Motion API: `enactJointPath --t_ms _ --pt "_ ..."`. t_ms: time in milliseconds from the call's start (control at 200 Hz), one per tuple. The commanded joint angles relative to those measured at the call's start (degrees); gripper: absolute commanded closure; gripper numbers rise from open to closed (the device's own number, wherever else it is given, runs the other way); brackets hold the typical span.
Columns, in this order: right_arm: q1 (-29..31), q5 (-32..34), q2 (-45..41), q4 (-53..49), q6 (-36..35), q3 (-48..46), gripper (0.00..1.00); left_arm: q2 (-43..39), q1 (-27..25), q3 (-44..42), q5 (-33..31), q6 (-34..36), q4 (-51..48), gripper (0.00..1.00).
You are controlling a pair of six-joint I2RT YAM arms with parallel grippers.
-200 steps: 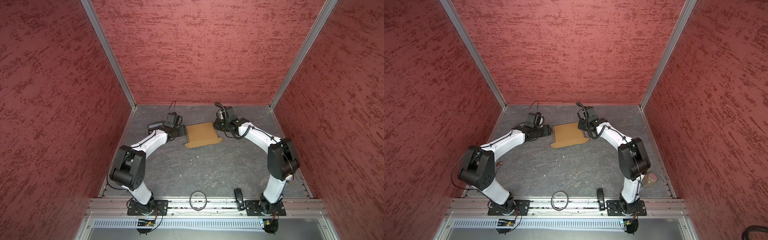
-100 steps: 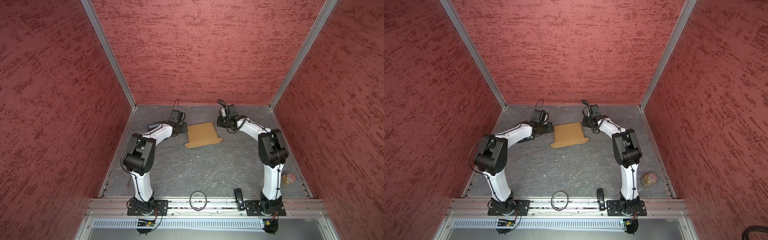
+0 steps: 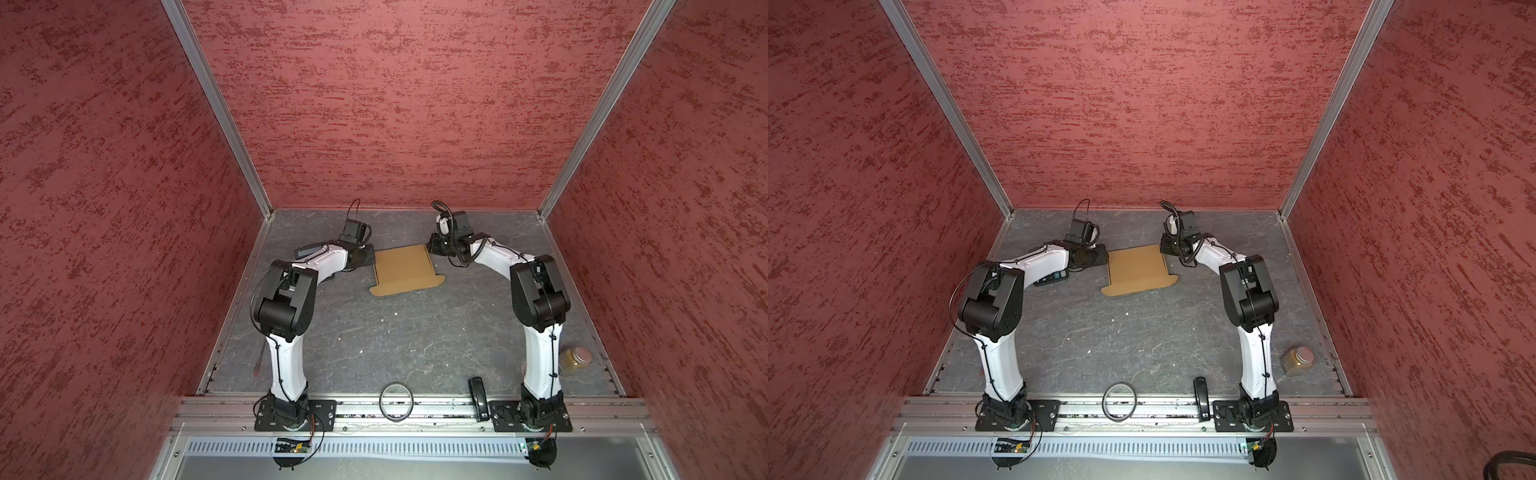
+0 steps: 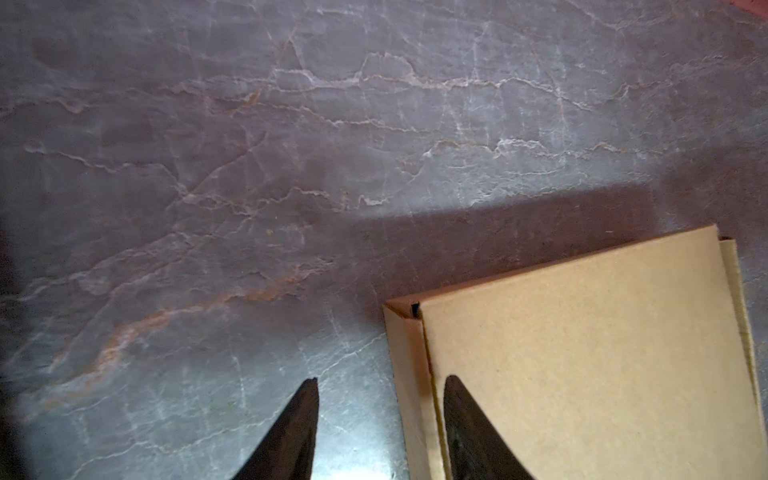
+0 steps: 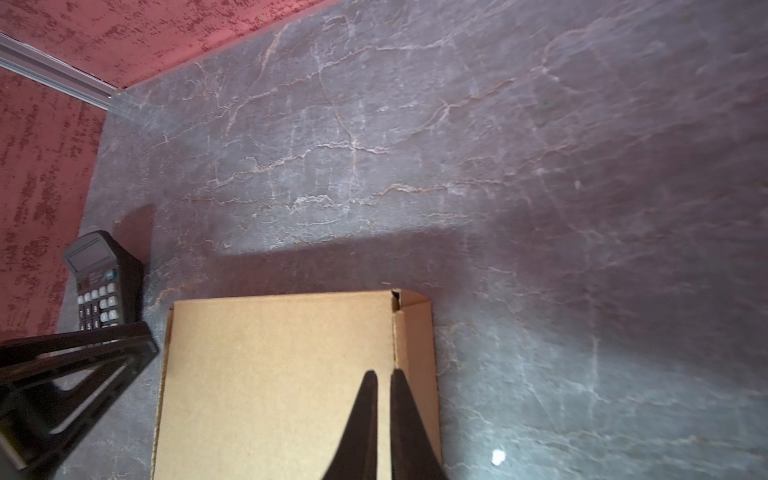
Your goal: Fold the paper box
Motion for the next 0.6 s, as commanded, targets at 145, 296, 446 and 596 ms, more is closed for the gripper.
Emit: enactJointPath --t_ms 145,296,446,596 --pt "0.02 -2.33 2.64 1.84 1.26 0.29 0.92 0.97 0.55 0.89 1.34 0.79 1.05 0.52" --pt "0.00 -1.69 2.96 1.93 1.61 -0.42 0.94 1.40 0.48 0.80 1.69 0.79 1.20 0.52" --pt "0.00 -1.88 3.44 1.99 2.00 -0.72 0.95 1.80 0.56 0.88 1.97 0.80 1.24 0.52" --pt "0.13 -2.19 3.62 2.29 2.16 -1.32 0.97 2.23 0.49 0.80 2.22 0.79 1.37 0.53"
